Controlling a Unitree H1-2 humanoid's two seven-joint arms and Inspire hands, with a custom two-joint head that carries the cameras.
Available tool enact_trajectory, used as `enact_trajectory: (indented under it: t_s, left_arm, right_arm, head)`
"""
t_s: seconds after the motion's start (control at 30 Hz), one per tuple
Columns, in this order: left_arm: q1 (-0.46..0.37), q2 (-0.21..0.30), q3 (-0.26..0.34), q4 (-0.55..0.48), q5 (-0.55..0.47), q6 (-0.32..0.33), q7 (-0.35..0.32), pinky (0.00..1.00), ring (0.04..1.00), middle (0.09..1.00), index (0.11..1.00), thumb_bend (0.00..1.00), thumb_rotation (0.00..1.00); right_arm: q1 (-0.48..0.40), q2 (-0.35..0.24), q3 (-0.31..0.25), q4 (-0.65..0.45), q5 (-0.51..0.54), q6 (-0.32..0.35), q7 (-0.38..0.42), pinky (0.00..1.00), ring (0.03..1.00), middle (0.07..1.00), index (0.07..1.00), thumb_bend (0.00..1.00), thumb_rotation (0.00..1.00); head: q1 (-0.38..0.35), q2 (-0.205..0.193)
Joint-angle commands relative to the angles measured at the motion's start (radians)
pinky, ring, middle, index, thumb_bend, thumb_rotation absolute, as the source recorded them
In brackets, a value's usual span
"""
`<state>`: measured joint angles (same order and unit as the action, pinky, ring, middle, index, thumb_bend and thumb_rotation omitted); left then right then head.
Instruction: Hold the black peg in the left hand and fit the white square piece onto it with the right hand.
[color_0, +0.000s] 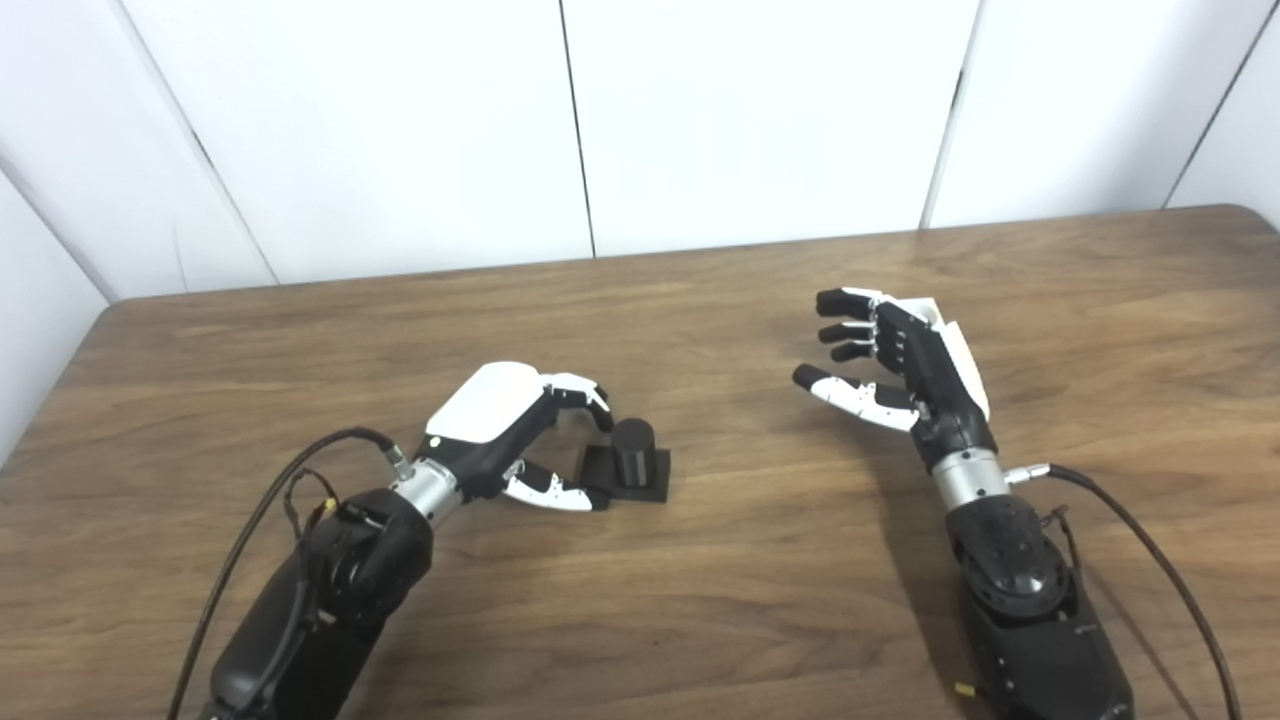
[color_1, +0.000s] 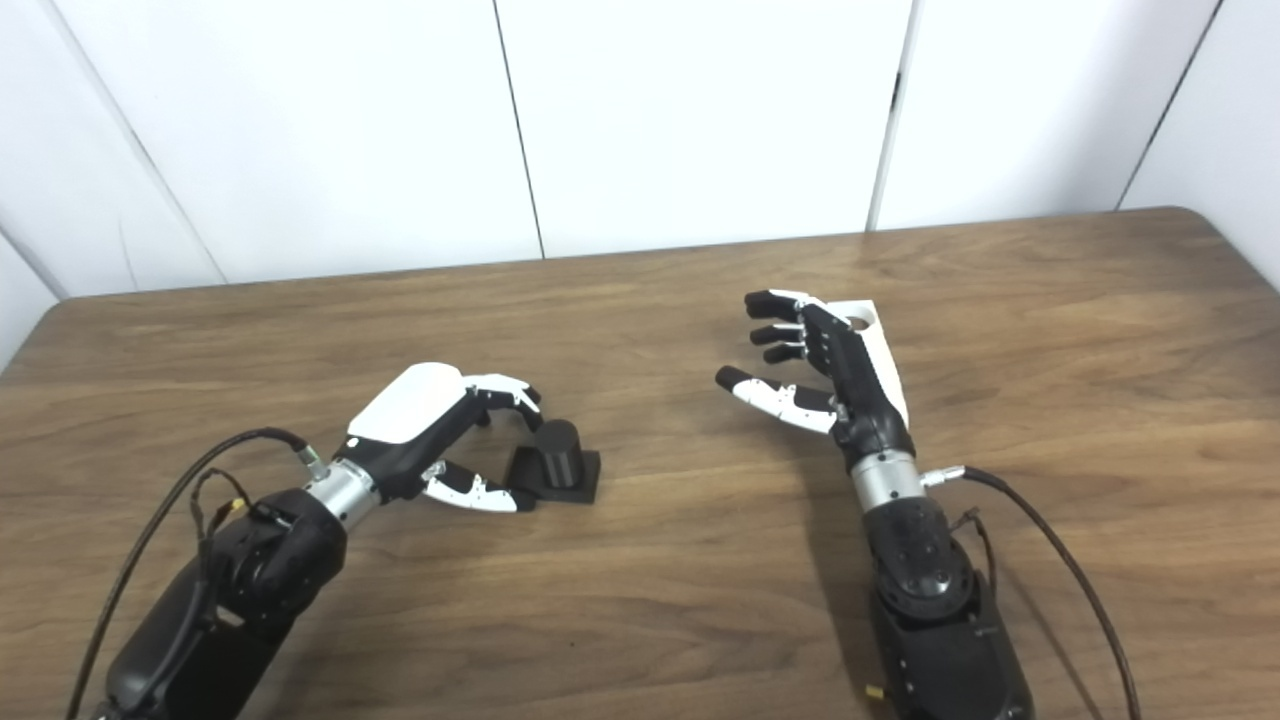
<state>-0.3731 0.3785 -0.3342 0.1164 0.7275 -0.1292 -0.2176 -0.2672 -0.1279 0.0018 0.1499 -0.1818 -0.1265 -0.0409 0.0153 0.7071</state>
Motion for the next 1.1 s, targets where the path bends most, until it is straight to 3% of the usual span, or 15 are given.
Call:
enact_trajectory:
  t_s: [0.0, 0.17, 0.6, 0.73, 0.93, 1.07]
  left_arm:
    - [-0.007, 0.047, 0.000, 0.004, 0.050, 0.063, -0.037, 0.62, 0.774, 0.801, 0.608, 0.81, 0.20]
    - [-0.009, 0.051, -0.018, 0.030, 0.053, 0.067, -0.047, 0.61, 0.756, 0.792, 0.606, 0.83, 0.20]
    - [-0.013, 0.049, -0.057, 0.118, 0.051, 0.025, 0.028, 0.58, 0.742, 0.785, 0.548, 0.83, 0.23]
    - [-0.014, 0.053, -0.062, 0.123, 0.043, 0.015, 0.031, 0.57, 0.734, 0.784, 0.549, 0.83, 0.24]
    - [-0.009, 0.066, -0.065, 0.131, 0.022, 0.003, 0.024, 0.58, 0.741, 0.786, 0.553, 0.83, 0.23]
    - [-0.006, 0.068, -0.070, 0.152, 0.013, -0.021, 0.032, 0.58, 0.737, 0.783, 0.556, 0.82, 0.24]
  right_arm:
    - [-0.046, -0.004, -0.002, -0.041, 0.006, -0.015, -0.001, 0.60, 0.670, 0.742, 0.714, 0.63, 0.20]
    - [-0.043, -0.002, -0.002, -0.048, 0.006, -0.011, 0.001, 0.59, 0.670, 0.743, 0.715, 0.62, 0.19]
    - [-0.043, -0.002, -0.006, -0.041, 0.008, -0.024, -0.003, 0.59, 0.668, 0.739, 0.716, 0.63, 0.21]
    - [-0.045, -0.003, -0.008, -0.055, 0.009, -0.013, -0.001, 0.60, 0.672, 0.737, 0.717, 0.63, 0.21]
    - [-0.059, -0.011, -0.015, -0.067, -0.010, 0.003, -0.012, 0.58, 0.671, 0.733, 0.706, 0.64, 0.26]
    - [-0.072, -0.054, -0.025, -0.074, -0.044, -0.004, -0.014, 0.59, 0.665, 0.732, 0.708, 0.65, 0.29]
  head:
    - [0.001, 0.001]
    - [0.001, 0.003]
    - [-0.005, 0.007]
    - [-0.046, 0.008]
    - [-0.169, 0.000]
    - [-0.202, -0.004]
